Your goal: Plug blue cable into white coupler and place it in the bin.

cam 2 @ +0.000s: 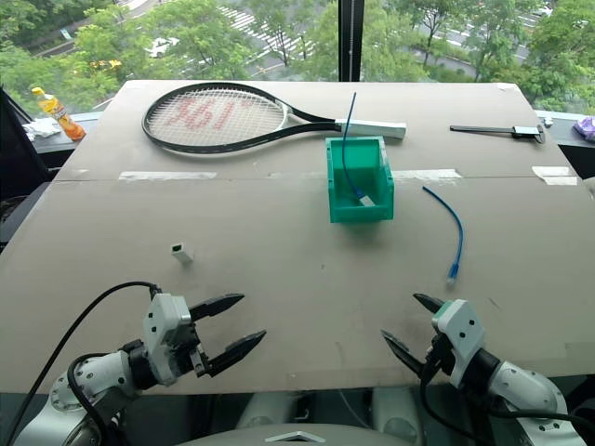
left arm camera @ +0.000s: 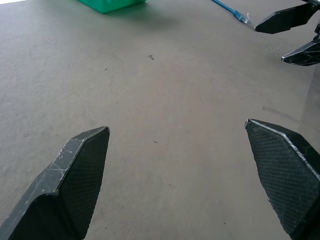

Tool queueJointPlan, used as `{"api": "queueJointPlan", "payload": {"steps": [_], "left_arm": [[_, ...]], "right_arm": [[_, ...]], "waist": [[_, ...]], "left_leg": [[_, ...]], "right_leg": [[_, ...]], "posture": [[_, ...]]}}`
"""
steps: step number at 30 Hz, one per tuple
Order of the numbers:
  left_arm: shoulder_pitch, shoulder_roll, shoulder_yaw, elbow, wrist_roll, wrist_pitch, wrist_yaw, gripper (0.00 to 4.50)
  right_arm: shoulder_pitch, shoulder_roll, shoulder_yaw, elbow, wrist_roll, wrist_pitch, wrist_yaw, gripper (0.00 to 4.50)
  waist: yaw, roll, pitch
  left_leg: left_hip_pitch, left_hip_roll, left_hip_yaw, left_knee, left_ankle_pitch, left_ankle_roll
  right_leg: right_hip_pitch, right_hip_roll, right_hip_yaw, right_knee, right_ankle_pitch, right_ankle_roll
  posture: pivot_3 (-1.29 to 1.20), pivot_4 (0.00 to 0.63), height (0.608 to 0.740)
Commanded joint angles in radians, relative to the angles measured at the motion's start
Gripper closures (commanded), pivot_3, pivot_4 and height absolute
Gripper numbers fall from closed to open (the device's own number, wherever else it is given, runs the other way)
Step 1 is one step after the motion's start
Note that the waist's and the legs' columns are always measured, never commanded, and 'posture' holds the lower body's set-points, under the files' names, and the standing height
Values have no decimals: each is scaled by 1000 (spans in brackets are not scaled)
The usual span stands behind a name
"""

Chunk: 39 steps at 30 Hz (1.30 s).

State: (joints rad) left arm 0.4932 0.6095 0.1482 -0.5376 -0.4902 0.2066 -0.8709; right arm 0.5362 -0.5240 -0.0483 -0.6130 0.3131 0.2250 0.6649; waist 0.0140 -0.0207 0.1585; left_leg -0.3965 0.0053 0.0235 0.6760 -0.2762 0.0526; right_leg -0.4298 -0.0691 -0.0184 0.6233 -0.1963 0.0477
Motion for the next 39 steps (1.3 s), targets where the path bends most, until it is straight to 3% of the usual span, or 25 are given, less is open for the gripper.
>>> {"api": "queueJointPlan", "payload": {"steps": [1, 5, 9, 13, 18, 21, 24, 30, 39], "left_arm": [[-60, 11, -6, -41, -21, 27, 14, 62], [-191, 10, -23, -90, -108, 141, 54, 62], [-228, 40, -37, -169, -170, 178, 21, 62], [-201, 90, -68, -180, -125, 115, -79, 62], [-189, 93, -88, -212, -105, 96, -77, 62], [-182, 90, -100, -260, -106, 113, -47, 62], [-173, 92, -104, -302, -109, 126, -16, 0], [-170, 97, -112, -347, -107, 142, 25, 0], [-159, 111, -104, -350, -105, 133, 24, 0]], "right_arm": [[-36, -10, -26, -30, -3, -16, -10, 0], [-117, -54, -67, -59, 46, 26, 11, 0], [-241, -215, -142, -37, 106, 78, 140, 0], [-381, -529, -189, 211, -13, -94, 407, 0], [-590, -708, -70, 535, -170, -420, 594, 0], [-786, -699, 53, 698, -246, -553, 675, 0], [-954, -654, 162, 814, -328, -684, 718, 1217], [-1118, -577, 283, 932, -405, -812, 760, 1217], [-1204, -559, 383, 1017, -449, -907, 841, 1217]], "waist": [[0, 0, 0], [1, 0, 0], [-1, -1, -1], [0, 1, 0], [0, 1, 1], [-5, 1, 1], [-9, 3, 3], [0, 5, 4], [-2, 5, 4]], "left_leg": [[0, 0, 0, 0, 0, 0], [0, 0, -1, 3, 0, 0], [0, 0, -1, 3, 0, 0], [1, -1, 4, 4, 0, 1], [2, 0, 2, 4, 0, 1], [2, 0, 2, 4, 0, 1], [3, 0, 5, 4, 0, 1], [3, 0, 5, 5, 0, 1], [3, 0, 5, 5, 0, 1]], "right_leg": [[0, 0, 0, 0, 0, 0], [1, 3, -1, 2, 0, 0], [3, 4, -1, 2, 0, 0], [3, 5, 4, 1, 0, 0], [4, 6, 2, 1, 0, 0], [4, 6, 3, 1, 0, 0], [4, 7, 5, 1, 2, -2], [4, 7, 5, 1, 3, -4], [4, 6, 5, 1, 3, -5]], "posture": [[0, 150, 740], [0, 150, 740], [0, 150, 740], [0, 150, 740], [0, 150, 740], [0, 150, 740], [0, 150, 740], [0, 150, 740], [0, 150, 740]]}}
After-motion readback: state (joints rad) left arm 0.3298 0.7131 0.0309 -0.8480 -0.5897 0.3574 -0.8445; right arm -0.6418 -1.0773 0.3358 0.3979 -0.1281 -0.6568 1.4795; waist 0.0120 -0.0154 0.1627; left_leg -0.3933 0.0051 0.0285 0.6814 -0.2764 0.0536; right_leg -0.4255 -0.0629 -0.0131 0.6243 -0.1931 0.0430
